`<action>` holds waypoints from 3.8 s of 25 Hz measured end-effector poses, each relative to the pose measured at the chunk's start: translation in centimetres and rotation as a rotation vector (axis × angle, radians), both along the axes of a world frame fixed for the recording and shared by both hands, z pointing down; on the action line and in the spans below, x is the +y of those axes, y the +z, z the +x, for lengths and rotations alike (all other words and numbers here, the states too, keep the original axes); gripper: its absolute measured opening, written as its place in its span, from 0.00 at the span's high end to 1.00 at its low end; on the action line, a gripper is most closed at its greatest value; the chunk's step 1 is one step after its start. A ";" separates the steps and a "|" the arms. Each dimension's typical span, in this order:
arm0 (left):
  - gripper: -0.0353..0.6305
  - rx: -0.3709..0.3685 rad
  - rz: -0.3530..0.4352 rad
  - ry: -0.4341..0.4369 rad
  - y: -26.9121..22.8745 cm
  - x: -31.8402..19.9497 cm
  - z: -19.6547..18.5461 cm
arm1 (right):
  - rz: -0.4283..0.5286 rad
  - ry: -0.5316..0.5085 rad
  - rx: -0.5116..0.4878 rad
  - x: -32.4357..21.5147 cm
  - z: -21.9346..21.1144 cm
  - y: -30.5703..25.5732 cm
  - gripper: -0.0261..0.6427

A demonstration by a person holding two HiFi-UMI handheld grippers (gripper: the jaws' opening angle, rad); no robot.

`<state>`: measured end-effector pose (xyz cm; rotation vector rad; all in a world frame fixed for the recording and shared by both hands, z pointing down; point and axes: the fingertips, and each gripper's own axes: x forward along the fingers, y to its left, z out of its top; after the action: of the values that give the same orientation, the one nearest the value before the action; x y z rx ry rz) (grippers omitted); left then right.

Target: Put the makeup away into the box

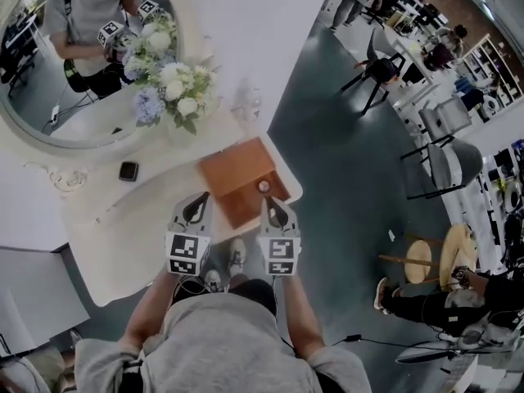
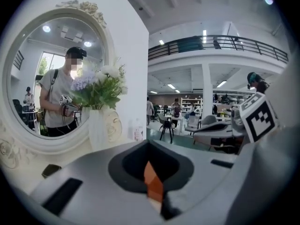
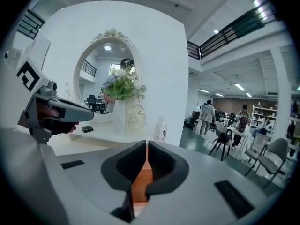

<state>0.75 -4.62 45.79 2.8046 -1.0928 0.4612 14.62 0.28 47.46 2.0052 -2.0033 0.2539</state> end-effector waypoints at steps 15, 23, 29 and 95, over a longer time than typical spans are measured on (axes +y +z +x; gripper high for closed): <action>0.95 0.017 0.022 -0.161 -1.3 -1.8 -6.8 | 0.018 -0.231 0.010 -3.9 -8.5 -0.8 0.94; 0.95 -0.001 0.024 -0.368 -1.4 -3.8 -15.2 | 0.030 -0.446 -0.011 -8.9 -16.8 -1.0 0.94; 0.95 0.005 0.006 -0.551 -0.5 -4.7 -21.4 | 0.018 -0.626 -0.016 -12.1 -23.3 -0.3 0.94; 0.95 0.004 -0.045 -0.868 5.1 -4.4 -31.6 | -0.237 -1.024 0.138 -20.8 -38.1 7.7 0.53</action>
<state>-30.80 -8.98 50.90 1.9869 -2.0610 0.3572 -23.46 -20.51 55.13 0.6669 -2.4520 0.0991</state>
